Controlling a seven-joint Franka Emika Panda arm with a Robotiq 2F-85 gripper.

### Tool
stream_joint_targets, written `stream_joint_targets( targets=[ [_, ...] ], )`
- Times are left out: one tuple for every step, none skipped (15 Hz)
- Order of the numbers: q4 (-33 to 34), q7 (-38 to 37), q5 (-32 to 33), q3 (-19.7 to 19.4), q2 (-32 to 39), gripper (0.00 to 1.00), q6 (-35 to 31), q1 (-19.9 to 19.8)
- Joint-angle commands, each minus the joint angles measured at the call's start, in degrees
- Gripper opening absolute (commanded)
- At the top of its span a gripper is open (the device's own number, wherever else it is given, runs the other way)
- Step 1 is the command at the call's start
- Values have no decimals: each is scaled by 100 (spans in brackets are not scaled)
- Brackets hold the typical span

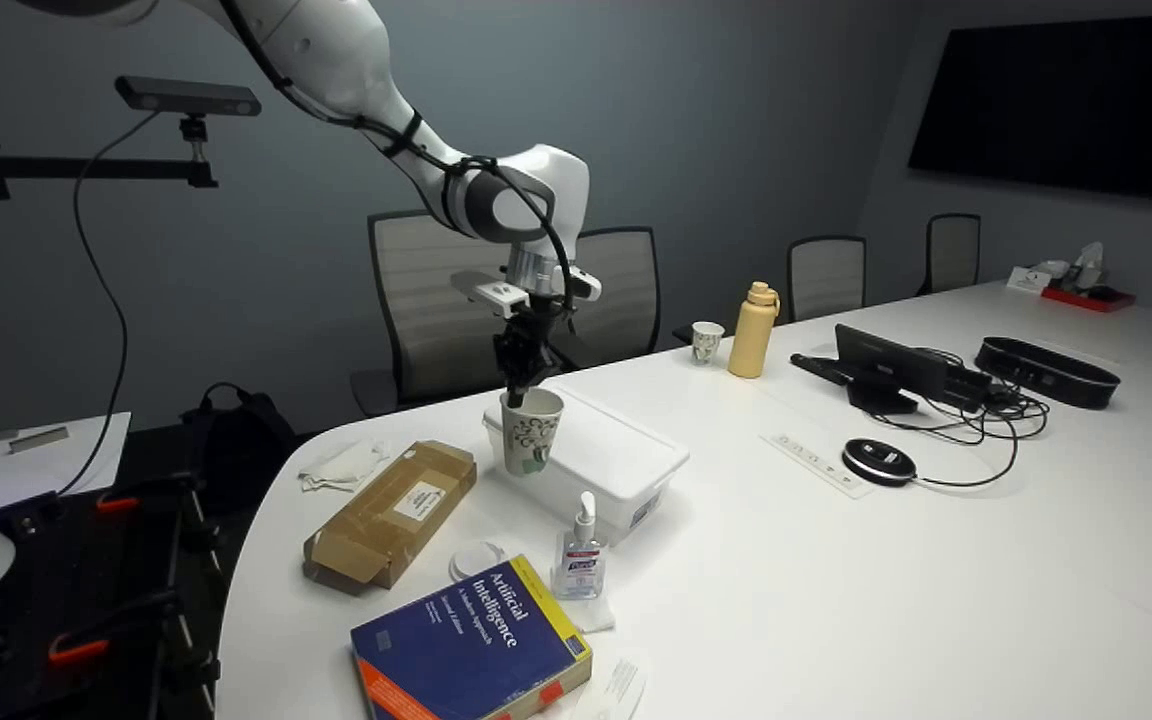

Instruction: Move the cup to the right

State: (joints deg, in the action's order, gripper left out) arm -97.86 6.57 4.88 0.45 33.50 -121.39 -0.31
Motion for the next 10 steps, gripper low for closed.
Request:
stream_joint_targets(
  targets=[
    [-626,-414,184,-130,-608,1,226,148],
    [-756,-532,180,-155,-708,1,225,147],
    [-899,-617,141,-168,-801,1,179,119],
    [-1074,-659,69,-178,-895,1,68,60],
    [-1239,-717,36,-204,-994,1,-32,26],
    [-1425,-779,-1,-245,-1111,1,-143,-15],
    [-1579,-855,-16,-291,-1203,1,-238,-54],
    [-1751,-923,-20,-343,-1300,1,-366,-104],
    [-1929,-959,-54,-392,-1393,1,-524,-170],
    [-2086,-995,-94,-438,-1465,1,-677,-232]
  ],
)
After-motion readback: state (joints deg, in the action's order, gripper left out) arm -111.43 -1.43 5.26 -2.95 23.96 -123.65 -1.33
